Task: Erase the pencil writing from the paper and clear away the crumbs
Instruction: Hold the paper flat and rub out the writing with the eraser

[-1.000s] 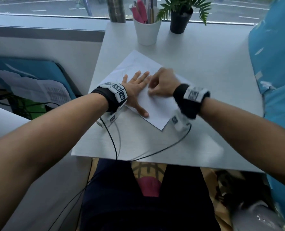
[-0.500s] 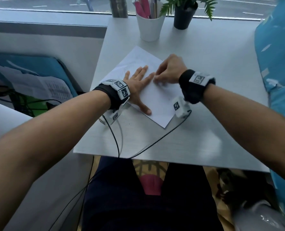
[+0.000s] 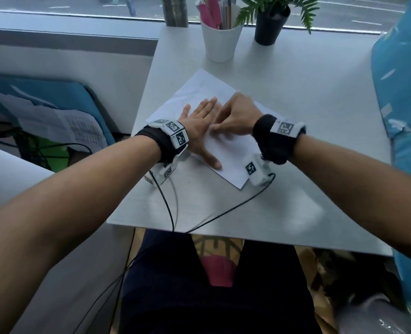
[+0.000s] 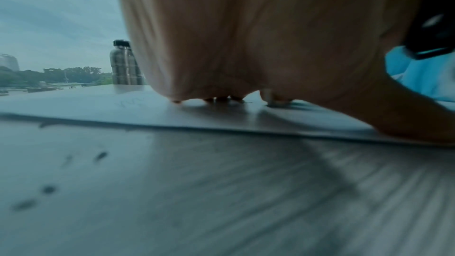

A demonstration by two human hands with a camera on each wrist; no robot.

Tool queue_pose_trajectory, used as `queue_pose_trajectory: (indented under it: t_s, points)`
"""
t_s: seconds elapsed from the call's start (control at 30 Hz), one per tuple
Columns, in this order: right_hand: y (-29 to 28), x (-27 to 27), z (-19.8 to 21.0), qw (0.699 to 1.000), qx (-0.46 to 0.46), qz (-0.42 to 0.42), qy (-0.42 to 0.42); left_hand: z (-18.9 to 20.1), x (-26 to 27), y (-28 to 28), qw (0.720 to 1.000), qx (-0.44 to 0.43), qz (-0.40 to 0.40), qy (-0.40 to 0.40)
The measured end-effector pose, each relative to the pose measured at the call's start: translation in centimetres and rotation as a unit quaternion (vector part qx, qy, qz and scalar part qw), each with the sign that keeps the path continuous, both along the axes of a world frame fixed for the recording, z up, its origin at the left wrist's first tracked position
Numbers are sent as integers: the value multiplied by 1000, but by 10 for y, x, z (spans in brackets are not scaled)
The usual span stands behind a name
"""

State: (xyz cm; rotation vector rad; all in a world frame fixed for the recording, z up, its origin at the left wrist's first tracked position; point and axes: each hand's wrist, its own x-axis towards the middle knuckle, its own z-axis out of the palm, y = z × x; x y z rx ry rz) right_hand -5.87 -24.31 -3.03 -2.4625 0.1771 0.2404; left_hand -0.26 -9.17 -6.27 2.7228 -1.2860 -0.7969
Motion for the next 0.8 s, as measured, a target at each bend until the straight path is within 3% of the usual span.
queue_pose_trajectory:
  t_s: [0.1, 0.23, 0.4, 0.53, 0.7, 0.8]
  points:
    - [-13, 16, 3, 995, 11, -88, -40, 3, 0, 1, 1000, 0, 1, -3]
    - [15, -9, -4, 1000, 18, 7, 0, -1, 1, 1, 1000, -8, -4, -9]
    - [-21, 24, 9, 991, 5, -123, -43, 0, 2, 1, 1000, -9, 1, 0]
    - [6, -2, -3, 1000, -3, -8, -15, -1, 3, 0, 1000, 3, -3, -11]
    - [-29, 30, 11, 994, -15, -101, -38, 3, 1, -2, 1000, 22, 5, -4]
    - [-11, 12, -1, 999, -31, -15, -22, 2, 2, -4, 1000, 28, 5, -12]
